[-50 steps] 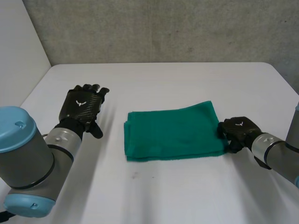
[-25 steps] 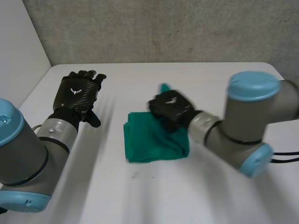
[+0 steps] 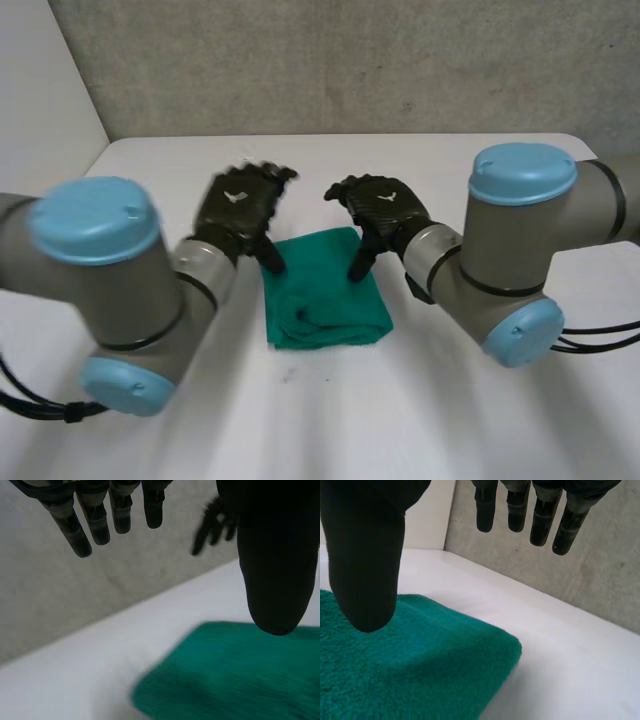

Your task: Fold the towel.

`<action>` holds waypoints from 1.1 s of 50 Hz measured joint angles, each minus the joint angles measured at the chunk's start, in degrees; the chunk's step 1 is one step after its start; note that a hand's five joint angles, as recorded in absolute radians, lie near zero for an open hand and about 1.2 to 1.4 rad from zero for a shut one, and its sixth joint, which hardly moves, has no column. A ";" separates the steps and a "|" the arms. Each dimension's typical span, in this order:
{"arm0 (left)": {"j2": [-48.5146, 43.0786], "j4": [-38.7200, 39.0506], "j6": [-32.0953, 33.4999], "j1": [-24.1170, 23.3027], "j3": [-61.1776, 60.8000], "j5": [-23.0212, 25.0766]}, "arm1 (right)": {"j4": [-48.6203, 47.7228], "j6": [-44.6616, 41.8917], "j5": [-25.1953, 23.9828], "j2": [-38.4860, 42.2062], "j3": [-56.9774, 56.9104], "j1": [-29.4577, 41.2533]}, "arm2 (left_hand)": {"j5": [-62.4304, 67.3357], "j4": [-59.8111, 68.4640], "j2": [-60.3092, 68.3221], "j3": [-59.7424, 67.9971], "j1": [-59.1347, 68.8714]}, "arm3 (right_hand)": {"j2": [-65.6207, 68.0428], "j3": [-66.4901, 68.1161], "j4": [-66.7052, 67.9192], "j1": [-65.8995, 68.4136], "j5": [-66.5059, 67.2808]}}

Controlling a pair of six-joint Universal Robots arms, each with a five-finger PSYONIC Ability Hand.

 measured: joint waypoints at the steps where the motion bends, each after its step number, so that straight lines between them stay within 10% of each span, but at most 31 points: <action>1: 0.00 0.00 0.00 0.00 0.00 0.00 | 0.00 0.00 0.00 0.00 0.00 0.00 | 0.00 0.00 0.00 0.00 0.00 | 0.00 0.00 0.00 0.00 0.00; 24: -11.28 -14.37 2.89 0.07 3.83 -3.59 | 12.11 -6.20 -1.23 10.13 -6.39 -2.51 | 0.00 0.00 0.00 0.00 -0.61 | 0.00 -0.02 -0.03 -1.44 -0.36; 35: 0.27 -13.68 4.03 -0.27 4.41 -3.25 | 9.96 -5.21 0.34 -4.57 -2.59 -4.06 | -0.01 0.00 0.00 0.00 -0.61 | 0.00 -0.02 -0.04 -1.44 -0.38; 43: 11.96 -14.25 3.63 3.79 7.76 -3.08 | 6.78 -4.34 10.76 -18.93 -0.37 -10.53 | -0.02 0.00 0.00 0.00 -0.61 | 0.00 -0.02 -0.04 -1.44 -0.38; 55: 21.84 -22.21 -0.88 10.99 11.03 1.80 | 11.66 -5.20 12.66 -23.18 0.60 -14.46 | -0.01 0.00 0.00 0.00 -0.61 | 0.00 -0.02 -0.04 -1.44 -0.38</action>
